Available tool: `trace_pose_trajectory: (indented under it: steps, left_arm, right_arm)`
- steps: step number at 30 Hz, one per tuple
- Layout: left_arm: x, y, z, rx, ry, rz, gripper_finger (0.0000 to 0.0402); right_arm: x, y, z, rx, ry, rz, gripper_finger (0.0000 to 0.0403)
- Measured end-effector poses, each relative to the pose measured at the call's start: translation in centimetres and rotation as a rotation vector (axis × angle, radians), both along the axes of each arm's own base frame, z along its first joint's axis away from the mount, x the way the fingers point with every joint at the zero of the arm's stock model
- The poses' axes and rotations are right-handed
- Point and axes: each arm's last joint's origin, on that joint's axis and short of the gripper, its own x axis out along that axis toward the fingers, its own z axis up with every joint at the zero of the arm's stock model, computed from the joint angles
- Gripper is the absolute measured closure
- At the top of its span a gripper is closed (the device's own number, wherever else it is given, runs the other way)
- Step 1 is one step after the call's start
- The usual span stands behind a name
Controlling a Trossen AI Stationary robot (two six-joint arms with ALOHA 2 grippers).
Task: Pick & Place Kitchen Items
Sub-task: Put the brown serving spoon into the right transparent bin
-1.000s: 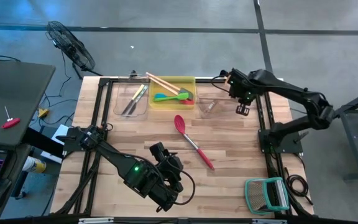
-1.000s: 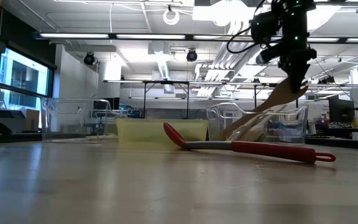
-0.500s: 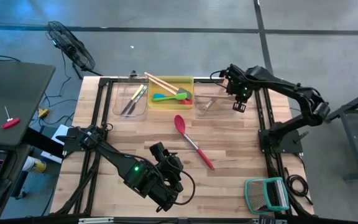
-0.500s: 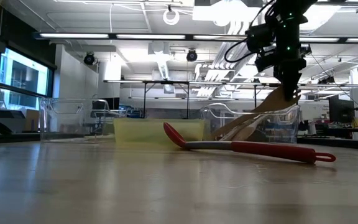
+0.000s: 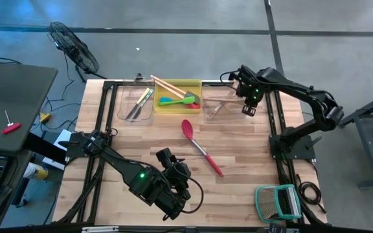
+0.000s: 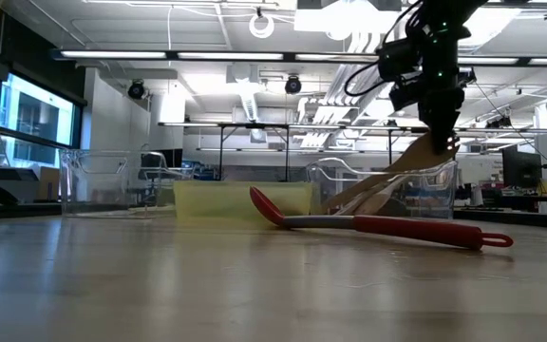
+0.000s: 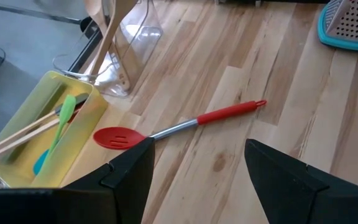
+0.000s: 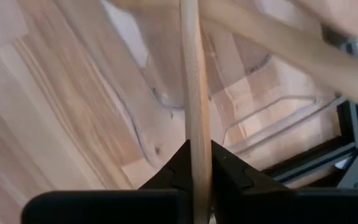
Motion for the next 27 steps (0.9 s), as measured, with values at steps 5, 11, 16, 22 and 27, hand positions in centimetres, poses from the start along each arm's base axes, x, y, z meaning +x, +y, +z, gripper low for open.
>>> trace_pose_trajectory:
  steps: [5,11,16,22,27]
  left_arm:
    - [0.0,0.0,0.0,-0.004,-0.005,0.000,0.0160]
    - [0.1,0.0,0.0,-0.008,-0.009,0.002,0.0160]
    - [0.1,0.0,0.0,-0.008,-0.009,0.002,0.0160]
    - [0.1,0.0,0.0,-0.008,-0.009,0.002,0.0160]
    - [0.1,0.0,0.0,-0.008,-0.009,0.003,0.0160]
  right_arm:
    - [0.2,-0.2,0.0,-0.022,-0.025,-0.004,0.0342]
    - [0.4,-0.4,0.1,-0.054,-0.036,-0.011,0.0255]
    - [0.5,-0.8,0.2,-0.138,-0.009,-0.040,0.0172]
    - [0.7,-1.1,0.3,-0.182,-0.010,-0.024,0.0098]
    - [1.0,-1.3,0.4,-0.211,-0.040,-0.022,0.0071]
